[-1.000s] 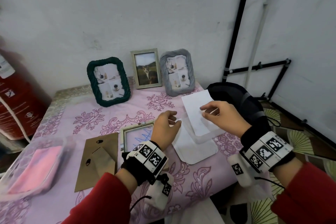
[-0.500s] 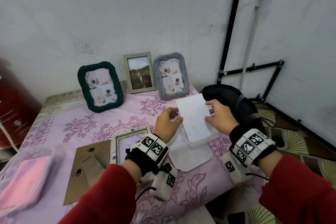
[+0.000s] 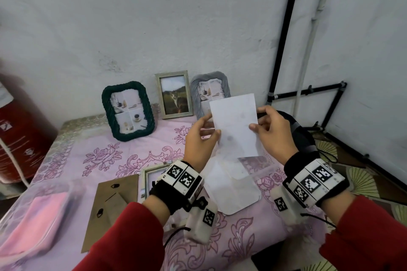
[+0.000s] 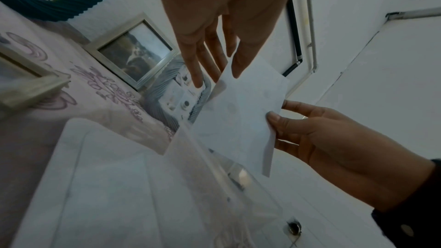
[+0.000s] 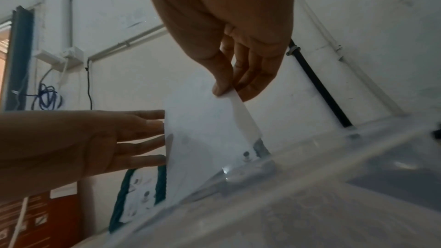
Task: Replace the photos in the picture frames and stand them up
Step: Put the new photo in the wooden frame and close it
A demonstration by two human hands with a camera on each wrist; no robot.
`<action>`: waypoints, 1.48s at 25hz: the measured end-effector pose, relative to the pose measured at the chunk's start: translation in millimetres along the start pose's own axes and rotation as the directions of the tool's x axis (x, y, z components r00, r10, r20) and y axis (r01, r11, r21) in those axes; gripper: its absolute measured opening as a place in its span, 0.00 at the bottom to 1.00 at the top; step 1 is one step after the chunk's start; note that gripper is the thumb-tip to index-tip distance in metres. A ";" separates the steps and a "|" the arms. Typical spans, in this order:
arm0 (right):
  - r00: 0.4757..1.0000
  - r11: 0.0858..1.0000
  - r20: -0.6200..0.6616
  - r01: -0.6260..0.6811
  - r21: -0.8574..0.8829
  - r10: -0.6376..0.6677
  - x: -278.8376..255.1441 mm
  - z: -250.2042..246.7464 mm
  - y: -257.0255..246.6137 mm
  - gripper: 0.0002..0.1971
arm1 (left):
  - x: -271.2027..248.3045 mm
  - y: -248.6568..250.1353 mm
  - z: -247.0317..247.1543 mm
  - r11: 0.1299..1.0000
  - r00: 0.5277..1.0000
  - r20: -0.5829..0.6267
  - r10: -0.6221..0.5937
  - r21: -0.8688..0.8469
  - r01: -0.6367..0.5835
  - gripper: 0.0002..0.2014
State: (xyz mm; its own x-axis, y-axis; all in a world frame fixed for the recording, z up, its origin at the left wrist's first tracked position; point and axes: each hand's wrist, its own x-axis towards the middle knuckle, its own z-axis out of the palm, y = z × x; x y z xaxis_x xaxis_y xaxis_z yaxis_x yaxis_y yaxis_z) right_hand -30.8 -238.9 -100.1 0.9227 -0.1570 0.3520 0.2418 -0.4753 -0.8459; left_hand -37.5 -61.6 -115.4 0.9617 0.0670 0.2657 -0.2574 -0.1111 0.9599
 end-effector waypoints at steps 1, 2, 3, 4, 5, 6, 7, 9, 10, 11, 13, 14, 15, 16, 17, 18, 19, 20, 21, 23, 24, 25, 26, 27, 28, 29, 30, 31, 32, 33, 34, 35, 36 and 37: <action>1.000 0.999 -0.004 0.018 0.027 -0.018 -0.2 1.2 -5.1 0.13 | 0.6 3.1 -3.5 1.000 1.000 -0.005 0.016 -0.020 -0.016 0.24; 0.999 0.998 -0.008 0.033 0.055 -0.033 -0.7 2.4 -9.6 0.13 | 1.0 6.0 -6.9 0.999 0.999 -0.010 0.031 -0.035 -0.032 0.25; 0.999 0.995 -0.010 0.047 0.086 -0.046 -1.3 4.3 -14.8 0.13 | 1.1 9.3 -11.3 0.998 0.999 -0.018 0.048 -0.040 -0.049 0.25; 0.998 0.992 -0.010 0.058 0.114 -0.057 -2.2 6.7 -19.7 0.13 | 1.0 12.5 -16.5 0.997 0.997 -0.028 0.068 -0.036 -0.069 0.25; 0.998 0.988 -0.008 0.065 0.139 -0.064 -3.4 9.7 -24.8 0.13 | 0.8 15.5 -21.9 0.996 0.995 -0.036 0.090 -0.021 -0.091 0.26; 0.998 0.985 -0.002 0.067 0.160 -0.067 -4.8 13.1 -29.6 0.13 | 0.5 18.0 -27.9 0.993 0.993 -0.041 0.114 0.002 -0.114 0.26; 0.998 0.981 0.009 0.064 0.181 -0.067 -6.4 17.3 -34.3 0.14 | 0.0 19.9 -34.4 0.991 0.990 -0.041 0.135 0.026 -0.134 0.26; 0.996 0.975 0.055 0.054 0.216 -0.068 -10.0 27.8 -41.8 0.17 | -2.4 21.3 -49.7 0.989 0.989 -0.040 0.143 0.044 -0.142 0.27; 0.994 0.974 0.087 0.048 0.223 -0.069 -11.9 32.6 -43.9 0.22 | -3.9 20.8 -56.8 0.990 0.990 -0.037 0.134 0.048 -0.132 0.27; 0.989 0.973 0.126 0.041 0.225 -0.071 -14.3 38.9 -46.0 0.27 | -6.7 19.4 -65.6 0.991 0.992 -0.036 0.122 0.058 -0.120 0.28; 0.976 0.977 0.204 0.036 0.212 -0.080 -20.8 51.2 -49.5 0.35 | -14.6 15.4 -83.8 0.993 0.996 -0.034 0.085 0.086 -0.082 0.29; 0.965 0.978 0.247 0.038 0.205 -0.089 -24.6 57.6 -50.7 0.39 | -19.2 13.0 -93.6 0.993 0.998 -0.028 0.061 0.099 -0.058 0.29; 0.951 0.979 0.292 0.043 0.201 -0.102 -28.9 64.5 -51.4 0.42 | -23.8 10.3 -103.4 0.994 0.999 -0.018 0.028 0.107 -0.025 0.31; 0.935 0.979 0.335 0.053 0.198 -0.118 -33.0 71.5 -51.7 0.45 | -28.3 7.6 -112.9 0.994 1.000 -0.007 -0.015 0.110 0.015 0.33; 0.919 0.980 0.371 0.066 0.187 -0.133 -36.6 78.3 -51.4 0.46 | -32.8 5.1 -121.9 0.992 0.998 0.005 -0.059 0.112 0.058 0.35; 0.905 0.983 0.401 0.082 0.167 -0.144 -39.3 83.9 -50.3 0.46 | -36.6 2.6 -129.2 0.989 0.995 0.021 -0.097 0.119 0.094 0.38; 0.890 0.985 0.431 0.094 0.148 -0.149 -42.0 90.0 -50.1 0.45 | -41.0 0.3 -137.1 0.984 0.992 0.034 -0.124 0.134 0.119 0.40; 0.876 0.986 0.458 0.096 0.135 -0.148 -44.3 95.4 -50.0 0.44 | -45.0 -1.7 -144.4 0.979 0.988 0.048 -0.145 0.154 0.136 0.41; 0.864 0.987 0.483 0.090 0.130 -0.143 -46.4 100.4 -50.0 0.43 | -49.0 -3.5 -151.1 0.974 0.985 0.062 -0.162 0.169 0.150 0.42; 0.846 0.989 0.516 0.084 0.122 -0.136 -50.3 109.2 -50.4 0.41 | -56.1 -7.1 -162.7 0.969 0.978 0.081 -0.194 0.173 0.177 0.42; 0.838 0.989 0.528 0.088 0.119 -0.138 -52.1 113.1 -50.5 0.41 | -59.2 -9.2 -167.3 0.967 0.976 0.082 -0.204 0.172 0.188 0.42; 0.830 0.989 0.539 0.089 0.118 -0.139 -53.8 116.7 -50.1 0.41 | -61.7 -11.1 -170.7 0.965 0.974 0.080 -0.210 0.174 0.194 0.41; 0.823 0.990 0.552 0.083 0.115 -0.133 -55.4 119.5 -49.3 0.40 | -64.4 -13.1 -173.2 0.964 0.973 0.078 -0.215 0.178 0.199 0.41; 0.816 0.991 0.564 0.074 0.110 -0.123 -56.5 121.1 -48.2 0.40 | -66.3 -15.1 -174.4 0.962 0.973 0.077 -0.219 0.184 0.202 0.41; 0.807 0.993 0.580 0.069 0.097 -0.113 -57.8 122.5 -47.3 0.40 | -68.7 -17.4 -176.1 0.960 0.971 0.075 -0.225 0.188 0.208 0.41; 0.794 0.994 0.599 0.070 0.080 -0.104 -58.9 123.2 -46.2 0.40 | -71.1 -19.7 -177.4 0.958 0.970 0.076 -0.233 0.192 0.215 0.41; 0.778 0.995 0.620 0.076 0.060 -0.097 -59.9 123.2 -45.0 0.41 | -73.3 -22.3 -178.2 0.956 0.968 0.081 -0.238 0.198 0.218 0.40; 0.764 0.996 0.639 0.083 0.044 -0.092 -60.6 122.7 -43.9 0.41 | -75.4 -25.2 -178.6 0.954 0.967 0.088 -0.239 0.208 0.216 0.40; 0.752 0.996 0.653 0.088 0.032 -0.088 -61.5 122.0 -42.9 0.41 | -77.4 -28.2 -178.4 0.952 0.966 0.095 -0.238 0.218 0.213 0.40; 0.743 0.995 0.663 0.093 0.025 -0.086 -62.1 121.4 -41.7 0.41 | -79.0 -30.9 -177.9 0.951 0.966 0.101 -0.239 0.224 0.212 0.41; 0.736 0.995 0.671 0.101 0.020 -0.088 -62.6 120.7 -40.4 0.41 | -80.6 -33.1 -176.8 0.949 0.964 0.108 -0.242 0.234 0.212 0.41; 0.730 0.994 0.677 0.112 0.013 -0.091 -63.1 119.9 -39.0 0.41 | -81.5 -35.3 -175.8 0.944 0.964 0.114 -0.240 0.259 0.204 0.42; 0.727 0.992 0.680 0.124 0.005 -0.095 -63.7 119.5 -37.7 0.41 | -82.5 -37.5 -175.1 0.934 0.965 0.120 -0.234 0.302 0.189 0.43; 0.728 0.991 0.678 0.135 -0.003 -0.097 -64.3 119.4 -36.2 0.41 | -83.1 -39.4 -174.9 0.921 0.966 0.127 -0.225 0.350 0.168 0.45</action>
State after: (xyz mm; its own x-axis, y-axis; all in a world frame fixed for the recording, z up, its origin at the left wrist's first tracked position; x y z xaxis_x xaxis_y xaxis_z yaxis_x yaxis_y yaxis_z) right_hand -63.0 -108.2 -140.0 0.8520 0.5192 0.0669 0.3636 -0.4950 -0.7892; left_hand -123.6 110.6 -159.6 0.9989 -0.0365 0.0292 -0.0423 -0.4383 0.8978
